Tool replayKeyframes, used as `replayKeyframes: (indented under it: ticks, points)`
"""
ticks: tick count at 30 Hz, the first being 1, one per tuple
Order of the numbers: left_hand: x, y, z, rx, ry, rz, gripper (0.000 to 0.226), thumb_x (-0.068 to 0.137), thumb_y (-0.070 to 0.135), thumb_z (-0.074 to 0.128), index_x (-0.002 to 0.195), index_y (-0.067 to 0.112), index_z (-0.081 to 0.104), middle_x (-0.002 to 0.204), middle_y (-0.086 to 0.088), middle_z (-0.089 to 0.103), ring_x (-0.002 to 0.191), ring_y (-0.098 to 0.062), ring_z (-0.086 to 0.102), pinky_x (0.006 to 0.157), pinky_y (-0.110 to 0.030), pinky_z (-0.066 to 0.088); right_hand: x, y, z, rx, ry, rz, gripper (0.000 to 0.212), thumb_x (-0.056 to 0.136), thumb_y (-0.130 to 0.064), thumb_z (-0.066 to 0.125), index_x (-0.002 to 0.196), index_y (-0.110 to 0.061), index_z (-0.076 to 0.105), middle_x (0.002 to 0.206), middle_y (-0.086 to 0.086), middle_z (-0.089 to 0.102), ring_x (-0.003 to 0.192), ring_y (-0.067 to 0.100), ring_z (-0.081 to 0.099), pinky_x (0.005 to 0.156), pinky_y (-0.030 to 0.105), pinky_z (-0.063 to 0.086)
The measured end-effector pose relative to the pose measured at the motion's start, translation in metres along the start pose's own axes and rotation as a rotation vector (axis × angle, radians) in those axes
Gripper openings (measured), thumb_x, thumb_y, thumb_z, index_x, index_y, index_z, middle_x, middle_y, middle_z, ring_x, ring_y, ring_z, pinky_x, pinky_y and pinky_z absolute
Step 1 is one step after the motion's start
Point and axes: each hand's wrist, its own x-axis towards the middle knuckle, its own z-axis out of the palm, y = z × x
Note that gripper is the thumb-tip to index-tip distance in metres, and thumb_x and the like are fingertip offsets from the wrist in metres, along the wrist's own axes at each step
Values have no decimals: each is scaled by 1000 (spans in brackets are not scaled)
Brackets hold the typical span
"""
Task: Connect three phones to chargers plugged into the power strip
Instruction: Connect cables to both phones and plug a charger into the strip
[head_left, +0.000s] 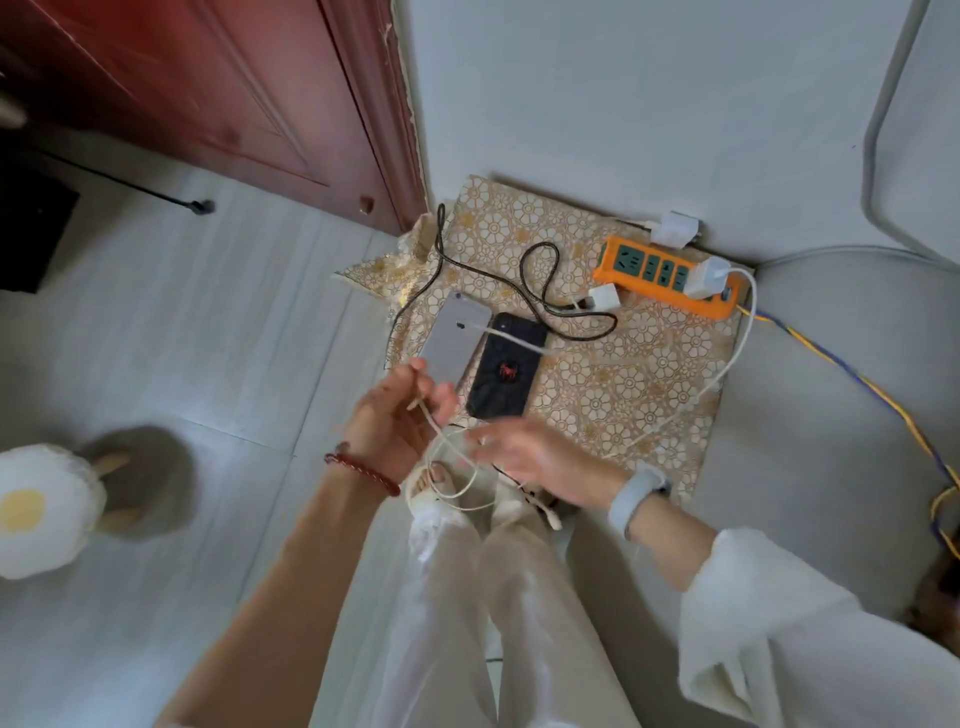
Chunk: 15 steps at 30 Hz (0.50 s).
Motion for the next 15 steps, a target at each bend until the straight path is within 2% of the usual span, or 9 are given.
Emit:
replayKeyframes:
  ticks: [2, 4, 6, 7, 9, 10, 12, 13, 15]
  points:
    - [6, 20, -9, -88, 102, 46, 25, 96, 12, 35, 78, 11, 52, 49, 4, 57, 53, -11, 64, 60, -24, 59, -4, 11, 26, -165, -117, 114, 20, 91, -16, 49, 99, -10, 66, 93, 8, 67, 92, 15, 60, 104, 44, 39]
    - [9, 37, -19, -165, 219, 87, 26, 96, 12, 36, 75, 10, 53, 43, 4, 55, 45, -8, 61, 53, -22, 57, -5, 17, 38, -293, -117, 148, 21, 90, -23, 48, 83, -14, 65, 75, 8, 62, 79, 18, 57, 97, 45, 43]
    - [11, 53, -34, -260, 312, 142, 28, 96, 11, 37, 73, 10, 54, 39, 4, 53, 39, -5, 57, 47, -20, 54, -7, 19, 40, -437, 18, 148, 31, 90, -33, 47, 79, -10, 64, 69, 4, 59, 68, 13, 57, 78, 32, 48]
    - [12, 59, -41, -272, 344, 152, 28, 96, 11, 36, 73, 10, 54, 38, 3, 52, 38, -5, 56, 46, -19, 53, -6, 19, 39, -476, 105, 142, 36, 90, -35, 46, 81, -7, 66, 65, -1, 58, 61, 8, 55, 67, 24, 44]
    - [10, 62, -49, -201, 359, 121, 28, 96, 11, 35, 75, 9, 54, 39, 3, 52, 38, -6, 54, 46, -18, 53, -2, 19, 34, -396, 218, 169, 41, 93, -34, 43, 82, -3, 67, 59, -3, 54, 52, 6, 50, 59, 20, 39]
    - [7, 59, -50, -127, 332, 77, 27, 95, 10, 36, 76, 8, 55, 41, 2, 52, 38, -7, 53, 46, -18, 52, 1, 16, 34, -231, 226, 218, 43, 94, -34, 40, 80, -3, 66, 59, 0, 56, 52, 11, 50, 60, 23, 43]
    - [0, 48, -49, 199, 211, -13, 26, 94, 7, 38, 78, 10, 58, 50, 0, 50, 40, -6, 51, 45, -18, 51, 9, 2, 39, 130, 270, 285, 46, 97, -34, 35, 75, -5, 64, 57, 4, 59, 52, 17, 53, 56, 26, 48]
    - [-4, 42, -47, 499, 145, -29, 28, 94, 6, 38, 78, 13, 60, 54, 0, 48, 42, -6, 50, 47, -18, 51, 15, -4, 39, 194, 384, 226, 45, 97, -32, 34, 71, -7, 61, 54, 3, 56, 51, 18, 51, 53, 26, 45]
    - [-11, 34, -46, 1230, -16, 11, 29, 94, 10, 41, 77, 20, 63, 58, 4, 48, 52, -7, 51, 59, -21, 49, 24, -15, 36, 44, 757, -44, 36, 96, -24, 37, 68, -10, 52, 53, 1, 46, 50, 16, 41, 51, 28, 35]
